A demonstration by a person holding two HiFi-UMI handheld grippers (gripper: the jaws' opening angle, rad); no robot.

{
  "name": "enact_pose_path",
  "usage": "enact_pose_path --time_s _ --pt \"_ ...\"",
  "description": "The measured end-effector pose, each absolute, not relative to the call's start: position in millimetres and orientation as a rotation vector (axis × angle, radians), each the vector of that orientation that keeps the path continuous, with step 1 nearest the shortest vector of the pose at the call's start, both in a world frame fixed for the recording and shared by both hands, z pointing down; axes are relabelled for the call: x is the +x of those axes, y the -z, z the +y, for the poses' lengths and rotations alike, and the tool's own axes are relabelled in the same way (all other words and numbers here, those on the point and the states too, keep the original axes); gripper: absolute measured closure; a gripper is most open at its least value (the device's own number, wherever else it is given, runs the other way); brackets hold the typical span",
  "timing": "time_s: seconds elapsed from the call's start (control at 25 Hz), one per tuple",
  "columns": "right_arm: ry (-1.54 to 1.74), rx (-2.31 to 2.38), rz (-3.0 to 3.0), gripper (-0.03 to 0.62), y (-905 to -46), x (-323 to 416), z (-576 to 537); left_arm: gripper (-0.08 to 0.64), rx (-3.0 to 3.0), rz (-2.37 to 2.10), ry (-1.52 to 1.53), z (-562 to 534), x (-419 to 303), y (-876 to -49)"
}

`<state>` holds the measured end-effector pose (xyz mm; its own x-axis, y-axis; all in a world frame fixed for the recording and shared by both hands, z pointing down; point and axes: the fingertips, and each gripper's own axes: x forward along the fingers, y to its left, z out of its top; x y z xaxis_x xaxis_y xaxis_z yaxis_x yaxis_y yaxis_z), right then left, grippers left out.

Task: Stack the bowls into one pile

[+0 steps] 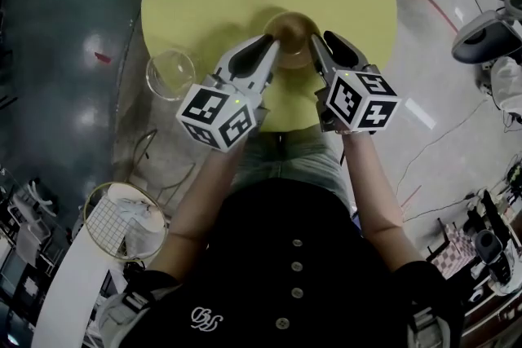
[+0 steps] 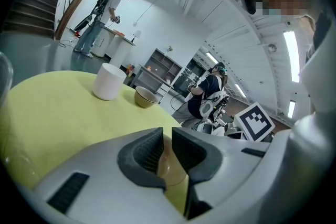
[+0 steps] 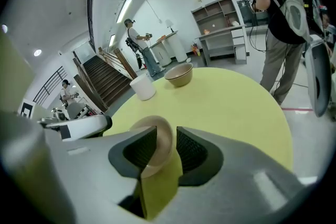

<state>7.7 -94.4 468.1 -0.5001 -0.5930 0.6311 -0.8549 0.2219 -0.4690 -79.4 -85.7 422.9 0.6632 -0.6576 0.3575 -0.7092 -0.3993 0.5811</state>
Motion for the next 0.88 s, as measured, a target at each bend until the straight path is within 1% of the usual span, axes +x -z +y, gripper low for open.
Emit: enact_pose_path --time_s 0.2,0.44,0.52,0.64,0.88 --pt "-1.192 1.341 -2.152 0.490 -481 7 -85 0.520 2.146 -1.044 -0.084 -81 -79 -426" --pt "-1.206 1.321 -2.126 0.517 -490 5 -79 0.520 2.153 -1.031 -0.083 -79 -80 -428" --pt "-1.194 1.331 -2.109 0.544 -492 7 -80 0.520 2.150 -1.029 -0.077 -79 -80 -428" --pt "-1.184 1.341 -2.093 0.562 -492 10 -83 0.520 2.149 -1.035 -0.074 -82 -78 -428" --pt "-1.179 1.309 -2.101 0.578 -489 7 -86 0.520 2.143 -1.039 -0.060 -83 -78 -426"
